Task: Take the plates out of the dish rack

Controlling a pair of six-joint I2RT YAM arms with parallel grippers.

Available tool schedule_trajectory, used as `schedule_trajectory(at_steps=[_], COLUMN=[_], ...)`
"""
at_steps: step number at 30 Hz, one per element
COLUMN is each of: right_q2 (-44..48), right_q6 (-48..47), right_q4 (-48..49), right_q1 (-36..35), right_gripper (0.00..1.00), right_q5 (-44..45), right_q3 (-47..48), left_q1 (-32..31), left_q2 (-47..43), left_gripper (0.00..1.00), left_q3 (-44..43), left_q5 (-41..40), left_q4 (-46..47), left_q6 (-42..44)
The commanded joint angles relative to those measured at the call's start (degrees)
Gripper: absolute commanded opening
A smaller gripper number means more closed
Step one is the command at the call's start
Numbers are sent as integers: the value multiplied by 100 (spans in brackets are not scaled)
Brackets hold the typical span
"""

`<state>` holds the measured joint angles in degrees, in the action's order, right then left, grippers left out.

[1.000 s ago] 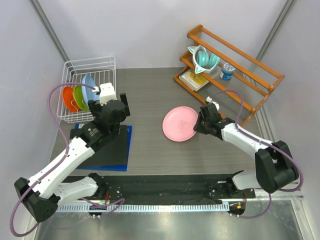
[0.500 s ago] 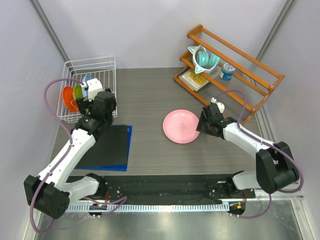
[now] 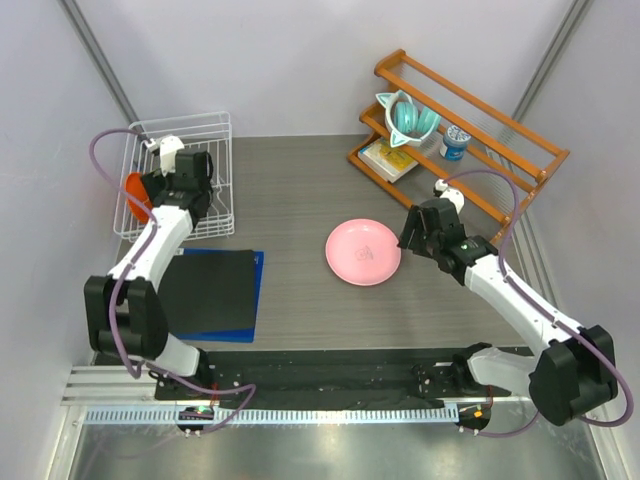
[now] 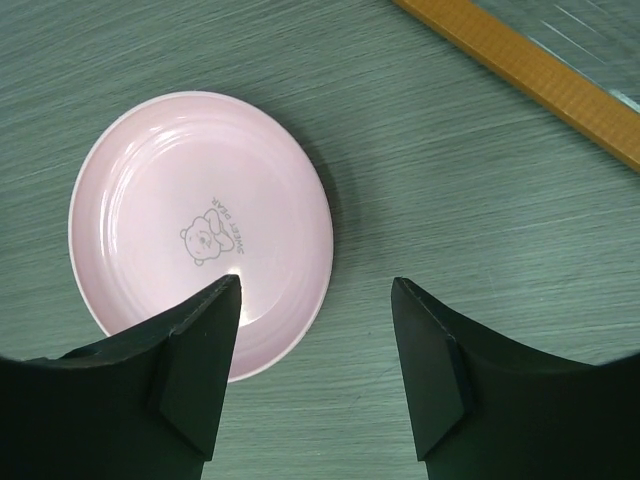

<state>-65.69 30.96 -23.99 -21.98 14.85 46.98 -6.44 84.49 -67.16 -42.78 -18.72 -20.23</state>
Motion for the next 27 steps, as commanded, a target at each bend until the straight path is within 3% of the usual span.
schedule_trajectory(at_steps=[1,6,8,12,16,18,19,22,24,27], right_q2=[-189,-602,-690,-883,-998,-1024,-1033,-1016,-981,-884], right_q6=[-143,-204,-222,-248,-213,-196,-196,-187,-196,-231], right_q4=[-18,-1,26,122,210,254,272,307,316,316], right_q1=[18,18,18,18,27,36,36,36,44,53], right_gripper=[68,68,68,68,68,68,68,68,68,68], right_q5=[53,0,-8,0,-44,-201,-245,-404,-465,-439], right_q3=[346,452,461,391,329,303,303,276,233,136], left_q1=[99,239,292,353,354,345,354,354,354,354], left_q2=[488,1174,1289,1386,1325,1281,1246,1210,1228,1289], left_gripper=[97,91,85,83,63,62,51,36,35,23], left_q3=[-657,-913,-896,-808,-764,-773,-790,-782,-790,-887], left_q5=[157,34,-168,-310,-283,-274,-239,-309,-379,-406], left_q4=[527,570,615,773,817,774,678,589,545,449], left_q6=[194,194,212,256,283,291,291,265,274,274])
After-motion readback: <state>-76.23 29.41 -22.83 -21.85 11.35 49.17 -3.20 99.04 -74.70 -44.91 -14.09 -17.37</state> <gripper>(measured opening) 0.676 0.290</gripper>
